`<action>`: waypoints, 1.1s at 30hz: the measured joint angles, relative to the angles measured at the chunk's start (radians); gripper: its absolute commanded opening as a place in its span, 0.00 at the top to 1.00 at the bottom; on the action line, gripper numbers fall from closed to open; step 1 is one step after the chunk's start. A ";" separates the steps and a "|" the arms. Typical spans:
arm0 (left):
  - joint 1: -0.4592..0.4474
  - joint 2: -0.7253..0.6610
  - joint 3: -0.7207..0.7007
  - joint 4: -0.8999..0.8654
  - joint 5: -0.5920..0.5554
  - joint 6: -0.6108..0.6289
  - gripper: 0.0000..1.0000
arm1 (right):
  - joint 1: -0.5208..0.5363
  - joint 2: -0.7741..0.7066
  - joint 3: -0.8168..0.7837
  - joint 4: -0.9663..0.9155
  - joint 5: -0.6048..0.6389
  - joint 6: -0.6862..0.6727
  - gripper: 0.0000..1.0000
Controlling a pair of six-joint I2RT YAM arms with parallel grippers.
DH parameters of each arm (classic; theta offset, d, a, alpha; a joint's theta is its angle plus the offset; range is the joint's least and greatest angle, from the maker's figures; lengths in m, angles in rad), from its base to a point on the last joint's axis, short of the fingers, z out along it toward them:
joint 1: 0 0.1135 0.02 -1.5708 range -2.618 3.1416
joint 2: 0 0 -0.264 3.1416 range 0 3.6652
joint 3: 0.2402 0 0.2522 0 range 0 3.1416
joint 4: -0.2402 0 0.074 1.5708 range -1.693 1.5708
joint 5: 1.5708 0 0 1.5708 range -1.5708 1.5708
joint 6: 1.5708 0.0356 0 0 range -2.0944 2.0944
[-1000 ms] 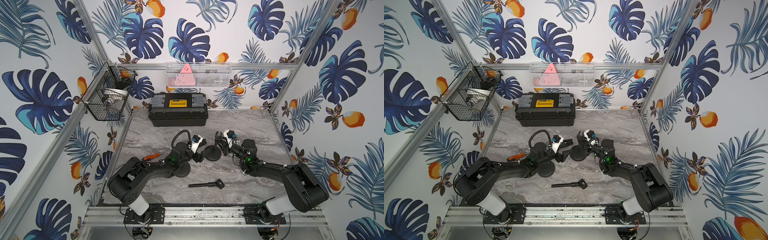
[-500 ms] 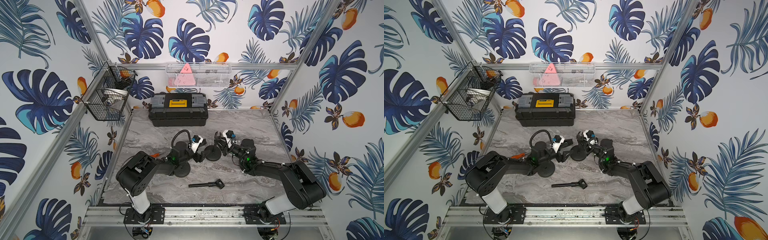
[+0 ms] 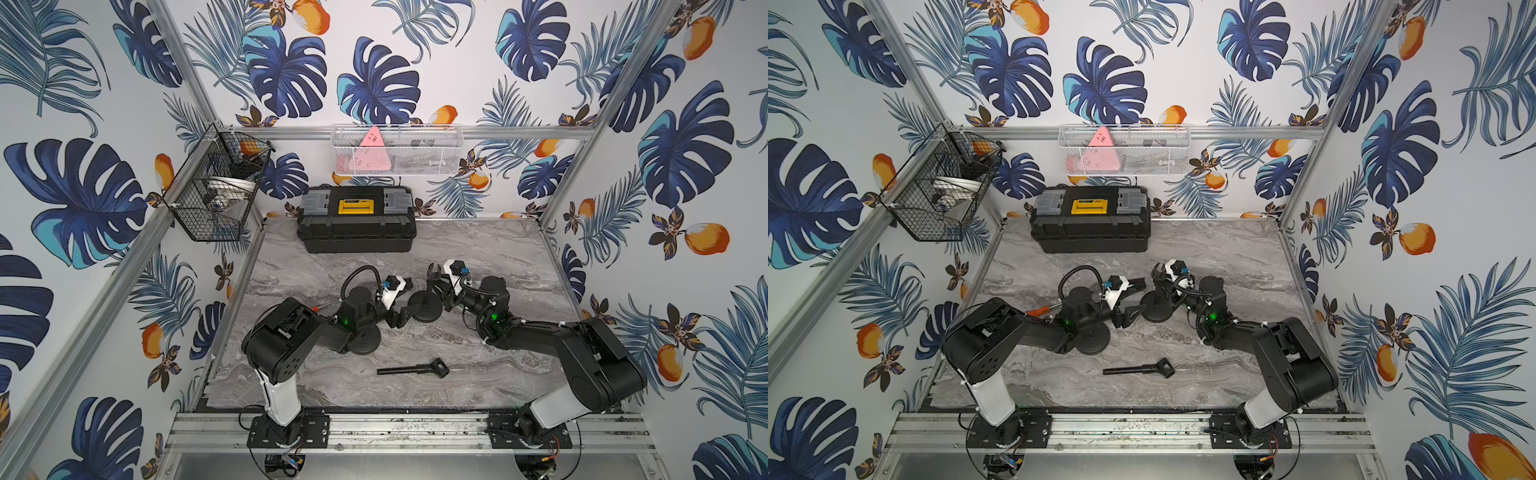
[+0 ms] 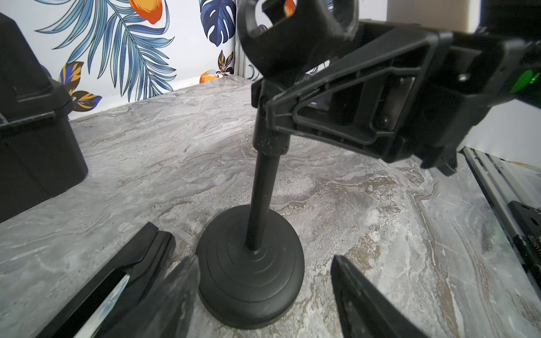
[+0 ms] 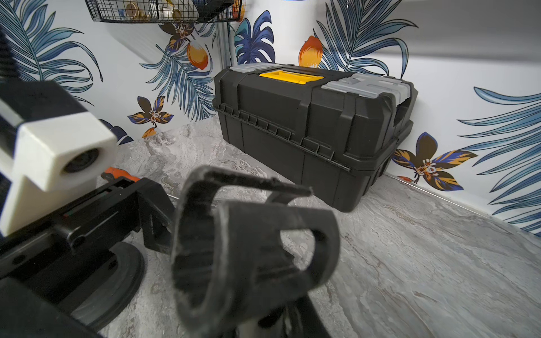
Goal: Assemble a microphone stand
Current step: Hold the microphone stand pole at the microphone stand base.
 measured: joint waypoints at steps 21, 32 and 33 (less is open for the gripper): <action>0.000 0.095 0.044 0.031 0.041 0.017 0.26 | 0.008 0.005 -0.009 0.013 0.020 -0.051 0.96; 0.000 0.191 0.087 0.108 0.075 0.015 0.36 | 0.011 0.018 -0.027 0.069 0.013 -0.051 0.96; 0.000 0.202 0.089 0.128 0.076 0.013 0.36 | 0.012 0.016 -0.027 0.067 0.013 -0.051 0.96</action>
